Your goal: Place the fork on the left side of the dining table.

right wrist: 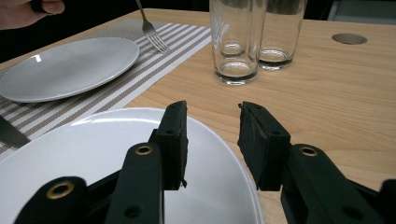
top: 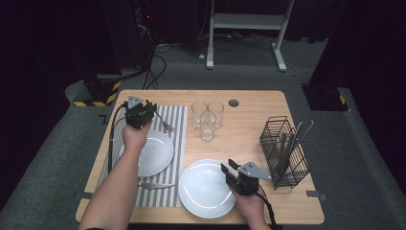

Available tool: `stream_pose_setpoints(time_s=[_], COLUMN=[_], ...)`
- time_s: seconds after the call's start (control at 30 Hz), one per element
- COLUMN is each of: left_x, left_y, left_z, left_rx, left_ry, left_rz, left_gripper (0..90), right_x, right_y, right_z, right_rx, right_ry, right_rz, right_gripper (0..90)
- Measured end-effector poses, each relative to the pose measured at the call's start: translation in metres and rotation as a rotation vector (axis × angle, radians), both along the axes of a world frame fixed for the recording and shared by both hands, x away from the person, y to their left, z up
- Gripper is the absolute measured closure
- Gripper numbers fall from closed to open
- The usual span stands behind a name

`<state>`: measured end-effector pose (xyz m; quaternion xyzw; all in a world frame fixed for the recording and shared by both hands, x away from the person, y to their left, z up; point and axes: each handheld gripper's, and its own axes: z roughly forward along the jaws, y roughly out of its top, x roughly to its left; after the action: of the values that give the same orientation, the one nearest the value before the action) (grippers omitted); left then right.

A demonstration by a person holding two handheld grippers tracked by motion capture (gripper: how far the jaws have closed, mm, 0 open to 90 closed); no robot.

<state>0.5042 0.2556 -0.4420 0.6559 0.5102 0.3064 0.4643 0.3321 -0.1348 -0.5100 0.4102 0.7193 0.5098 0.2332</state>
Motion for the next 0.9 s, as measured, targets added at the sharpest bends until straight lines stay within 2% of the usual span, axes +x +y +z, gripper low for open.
stream_pose_setpoints(time_s=[0.43, 0.77, 0.9], left_x=[-0.002, -0.005, -0.005], left_y=[0.016, 0.032, 0.037], left_z=[-0.001, -0.011, -0.013], left_rx=[-0.009, -0.029, -0.022], left_ry=[0.003, 0.02, 0.031], left_rz=[0.02, 0.041, 0.041], left_gripper=[67.7, 67.6, 67.0], right_x=[0.0, 0.0, 0.0], right_y=[0.0, 0.001, 0.002], right_z=[-0.001, -0.001, -0.002], right_rx=[-0.007, -0.012, -0.017], right_ry=[0.0, 0.002, 0.001], right_rz=[0.004, 0.005, 0.005], right_gripper=[62.1, 62.2, 62.1])
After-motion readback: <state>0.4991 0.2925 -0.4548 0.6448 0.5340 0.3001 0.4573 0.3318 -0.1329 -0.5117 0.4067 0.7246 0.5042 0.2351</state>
